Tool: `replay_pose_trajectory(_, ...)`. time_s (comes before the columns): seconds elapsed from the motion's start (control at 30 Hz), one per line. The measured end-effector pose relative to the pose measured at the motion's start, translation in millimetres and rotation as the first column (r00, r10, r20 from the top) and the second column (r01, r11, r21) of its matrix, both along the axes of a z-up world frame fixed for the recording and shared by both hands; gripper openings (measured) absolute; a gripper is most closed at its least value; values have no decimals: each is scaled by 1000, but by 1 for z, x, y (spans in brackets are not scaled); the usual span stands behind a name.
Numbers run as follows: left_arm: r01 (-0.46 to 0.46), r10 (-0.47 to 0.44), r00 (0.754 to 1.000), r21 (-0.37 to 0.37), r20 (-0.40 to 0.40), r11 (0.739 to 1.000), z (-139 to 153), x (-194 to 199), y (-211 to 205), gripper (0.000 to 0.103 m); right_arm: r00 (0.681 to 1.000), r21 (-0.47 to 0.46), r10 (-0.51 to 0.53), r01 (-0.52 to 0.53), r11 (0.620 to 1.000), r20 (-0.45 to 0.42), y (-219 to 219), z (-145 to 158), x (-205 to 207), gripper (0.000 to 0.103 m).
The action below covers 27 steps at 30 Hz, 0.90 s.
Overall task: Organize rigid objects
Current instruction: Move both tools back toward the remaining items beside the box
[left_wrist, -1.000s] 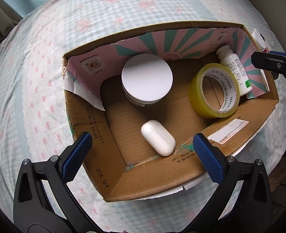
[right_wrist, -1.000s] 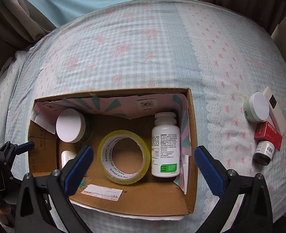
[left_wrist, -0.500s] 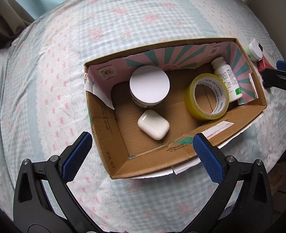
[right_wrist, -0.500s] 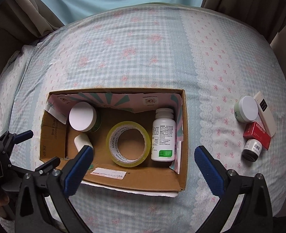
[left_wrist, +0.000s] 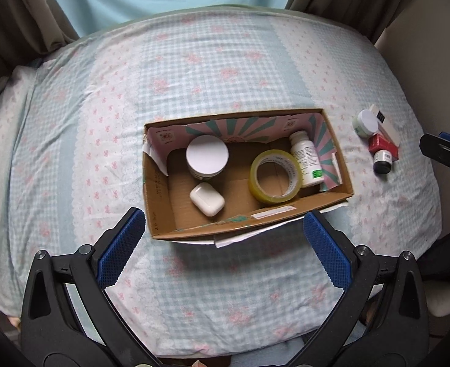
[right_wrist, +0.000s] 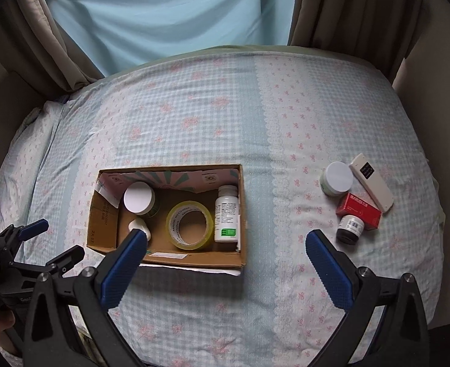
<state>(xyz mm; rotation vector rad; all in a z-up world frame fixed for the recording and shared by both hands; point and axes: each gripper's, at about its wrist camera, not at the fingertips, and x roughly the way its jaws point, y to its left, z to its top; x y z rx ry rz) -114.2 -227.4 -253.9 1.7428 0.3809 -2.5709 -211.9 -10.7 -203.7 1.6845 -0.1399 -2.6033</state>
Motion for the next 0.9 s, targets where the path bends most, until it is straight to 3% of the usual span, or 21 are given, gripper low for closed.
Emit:
replay_pose_trajectory(0.27,17,-15,996,19,-87,1000,44,-2,73,103,997,76,-16,21,997,-76,92,26,22,103)
replay_pose_trajectory(0.47,-11,6,995,-51,-95,999,60,-14,157,103,996,68,34,-28,997,-81,182,19,17,103)
replay_pose_trajectory(0.67,-33,32,998,-22,-45,999,58,-38,246,103,988,84,125,-118,989,-86,258,13,-4,103)
replay_pose_trajectory(0.9,-30,29,1000,-32,-8,999,42,-75,328,103,967,73,242,-236,969,-79,311,-7,-39,103)
